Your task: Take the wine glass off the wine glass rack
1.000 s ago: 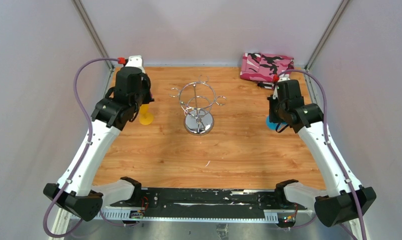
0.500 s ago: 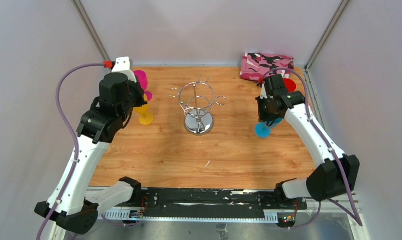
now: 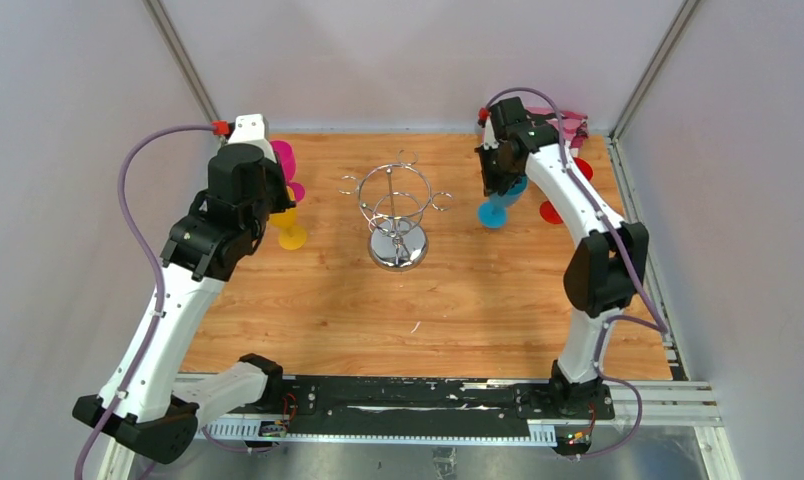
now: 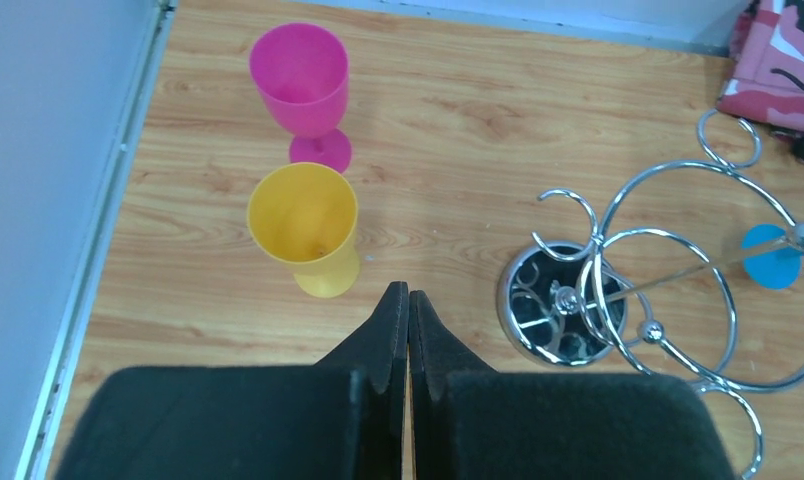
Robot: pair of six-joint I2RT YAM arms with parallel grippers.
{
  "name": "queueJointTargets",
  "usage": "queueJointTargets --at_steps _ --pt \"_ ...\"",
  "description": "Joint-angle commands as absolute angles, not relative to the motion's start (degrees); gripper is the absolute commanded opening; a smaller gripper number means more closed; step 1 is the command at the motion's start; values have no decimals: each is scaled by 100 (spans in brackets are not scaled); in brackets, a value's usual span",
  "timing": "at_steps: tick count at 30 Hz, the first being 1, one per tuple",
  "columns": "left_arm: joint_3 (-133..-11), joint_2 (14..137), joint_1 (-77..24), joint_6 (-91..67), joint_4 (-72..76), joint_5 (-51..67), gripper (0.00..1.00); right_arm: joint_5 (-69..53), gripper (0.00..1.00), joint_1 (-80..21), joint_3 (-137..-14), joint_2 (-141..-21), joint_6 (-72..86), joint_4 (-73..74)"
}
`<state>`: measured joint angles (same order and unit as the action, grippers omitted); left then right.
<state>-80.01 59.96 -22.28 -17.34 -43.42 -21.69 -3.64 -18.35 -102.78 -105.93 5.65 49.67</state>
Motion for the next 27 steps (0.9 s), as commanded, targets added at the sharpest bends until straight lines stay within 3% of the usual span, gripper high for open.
queueJointTargets --at_steps 1,10,27 --pt "-8121 6001 -2284 -1668 -4321 -2759 0 -415 0 -1934 -11495 -11356 285 5592" --pt "-8517 6499 -2504 -1565 -4310 -3324 0 -453 0 -1954 -13051 -12470 -141 6276" --pt "-8575 7223 -2689 -1591 -4182 -3349 0 -669 0 -1986 -12186 -12477 -325 5734"
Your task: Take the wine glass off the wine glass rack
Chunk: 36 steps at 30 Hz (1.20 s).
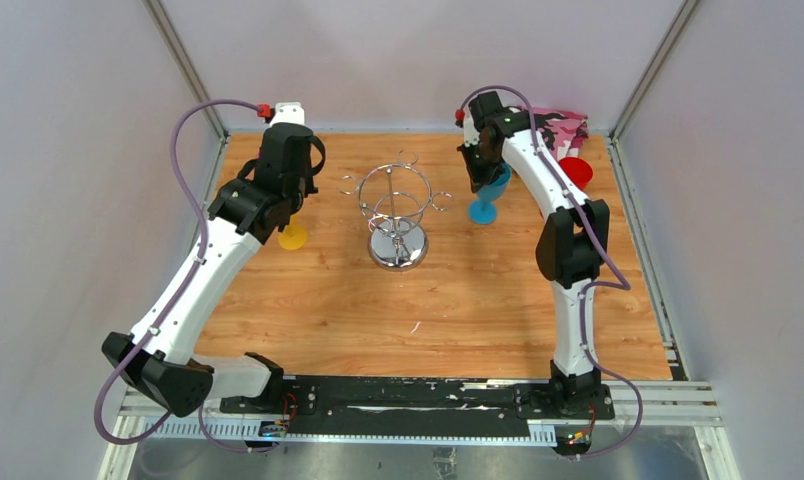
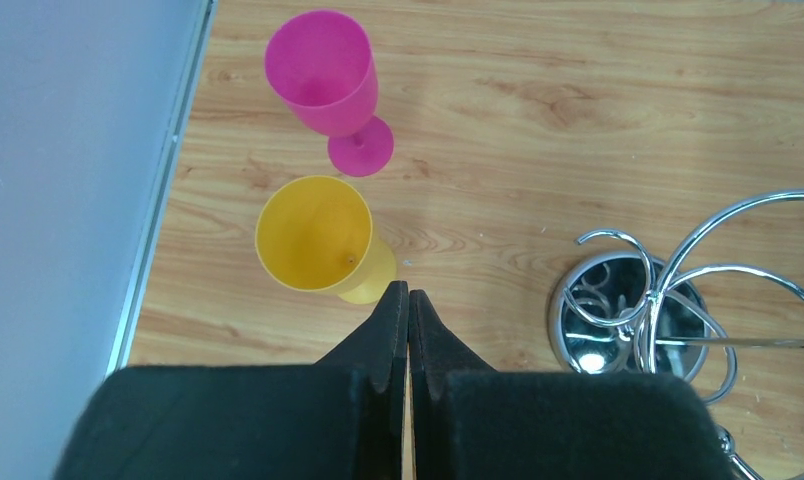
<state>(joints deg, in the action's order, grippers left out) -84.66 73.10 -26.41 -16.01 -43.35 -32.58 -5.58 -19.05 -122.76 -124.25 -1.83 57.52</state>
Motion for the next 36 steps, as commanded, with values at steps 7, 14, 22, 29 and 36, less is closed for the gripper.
queueJointTargets --at_steps 7,14,22,29,36 --pt "-8538 7216 -2689 -1582 -4181 -3400 0 -657 0 -1984 -11832 -12316 -306 5485" --pt "-8492 7234 -2689 -1578 -4140 -3363 0 -684 0 -1982 -11613 -12289 -257 5394" --pt "-8465 7264 -2689 -1573 -4137 -3404 2 -703 33 -1983 -11563 -12200 -210 5345" --pt "-8456 7320 -2689 -1556 -4128 -3449 8 -673 72 -2012 -11487 -11942 -176 5293" --pt "-8484 7348 -2689 -1555 -4118 -3471 12 -705 87 -2089 -11535 -11480 -184 5349"
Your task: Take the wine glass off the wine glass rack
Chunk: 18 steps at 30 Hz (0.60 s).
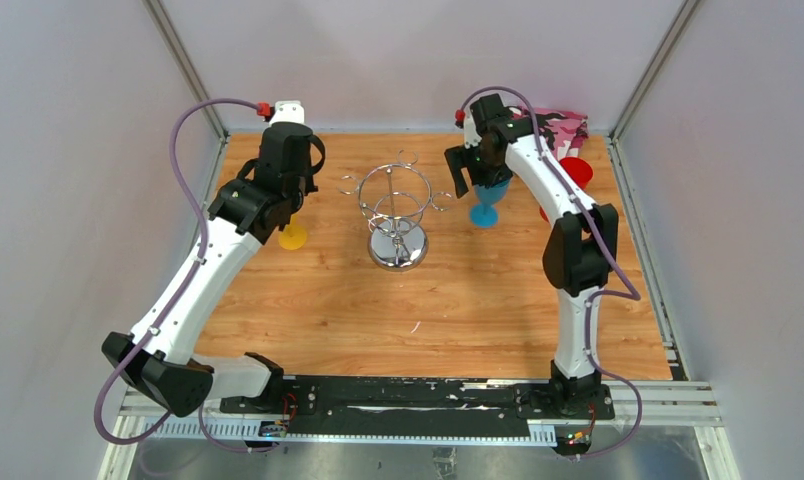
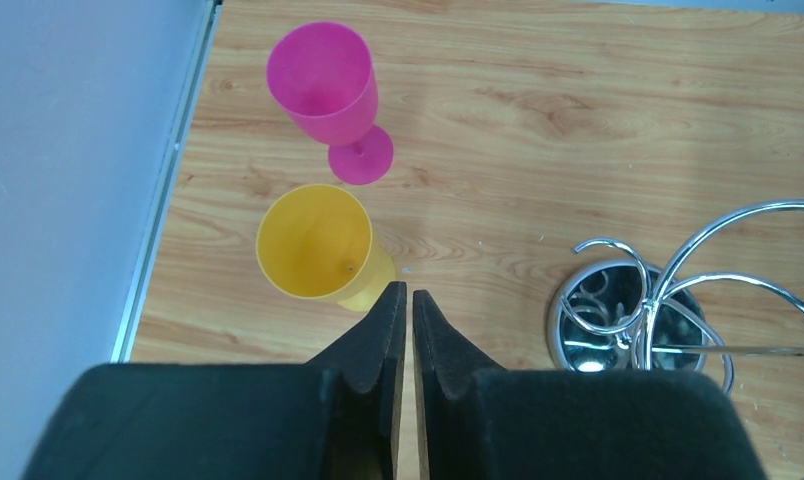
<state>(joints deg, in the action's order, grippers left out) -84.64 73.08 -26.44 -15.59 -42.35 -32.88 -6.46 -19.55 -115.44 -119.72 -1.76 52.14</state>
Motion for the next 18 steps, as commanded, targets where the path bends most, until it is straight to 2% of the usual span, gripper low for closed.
queueJointTargets --at_steps 1,6,10,15,18 --pt "-8482 7363 -2689 -1556 -4107 -3472 13 -711 88 -2106 -11546 -11394 -185 5349" --pt "-8492 7424 -2689 -1555 -4097 -3452 19 -555 89 -2218 -11547 -10921 -176 5364" --pt "-8516 7427 -2689 -1549 -4076 -3373 24 81 90 -2438 -11498 -10436 -129 5357" --pt "-8580 7321 -2689 -1361 -3974 -3339 39 897 91 -2807 -11237 -9644 97 5124" --pt "-8703 7249 -2689 -1198 -3881 -3360 45 1177 91 -2973 -10414 -8783 292 4482"
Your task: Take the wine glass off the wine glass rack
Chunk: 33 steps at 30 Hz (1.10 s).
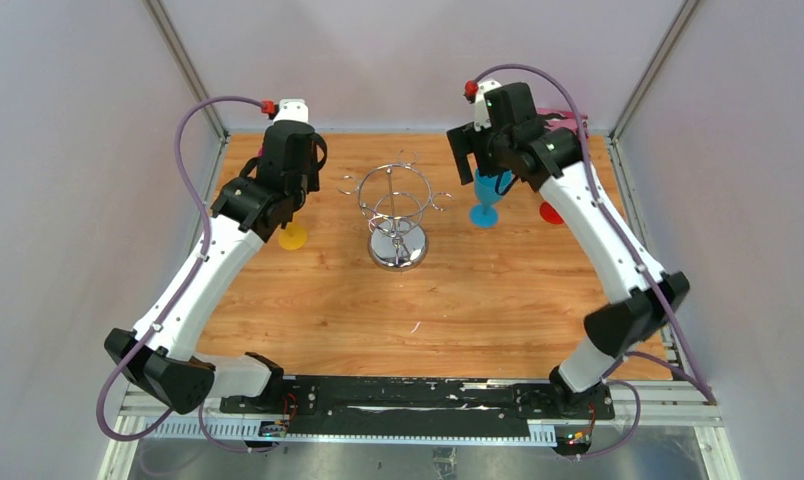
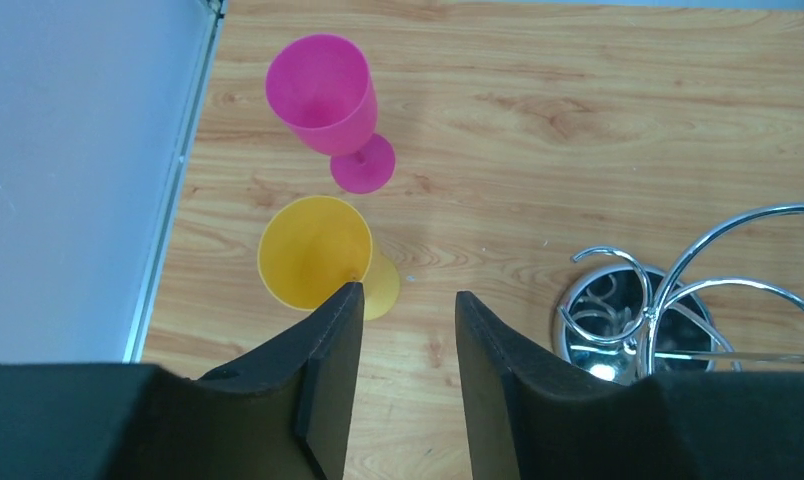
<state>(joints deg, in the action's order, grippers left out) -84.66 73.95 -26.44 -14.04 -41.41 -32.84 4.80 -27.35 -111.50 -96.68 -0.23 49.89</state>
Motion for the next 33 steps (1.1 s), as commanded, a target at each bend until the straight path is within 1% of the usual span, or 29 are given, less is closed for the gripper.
queueJointTargets --at_steps 1,4,7,9,13,15,17,20,23,33 --pt "-8761 7225 -2689 -1147 -3827 -3330 45 1248 92 -3009 -10164 -8505 332 4271" --pt "-8866 7148 -2689 -1048 -3683 -3080 46 1489 93 -3100 -9533 -7777 450 3728" --pt "-8597 6899 -2689 -1082 -3340 -2653 47 1728 94 -3183 -8924 -7136 503 3347" --pt "-8146 6556 -2685 -1121 -2910 -2265 47 2159 99 -3256 -8574 -6807 496 3185" --pt "-6828 5589 -2689 -1229 -1625 -1388 50 3476 99 -3341 -8108 -6368 410 2842" --pt "-6347 5053 -2689 -1328 -1239 -1196 50 3996 99 -3381 -7865 -6184 308 2597" --pt "-6060 4657 -2689 -1329 -1063 -1207 50 4244 99 -3407 -7522 -5942 244 2357" --pt "-5837 4154 -2688 -1257 -1011 -1423 50 4282 99 -3417 -7174 -5674 237 2112" --pt "-5762 3843 -2689 -1152 -1099 -1611 52 4230 99 -3444 -7076 -5552 263 2079" --pt "-5807 3805 -2689 -1065 -1268 -1686 52 4211 99 -3505 -7141 -5531 302 2239"
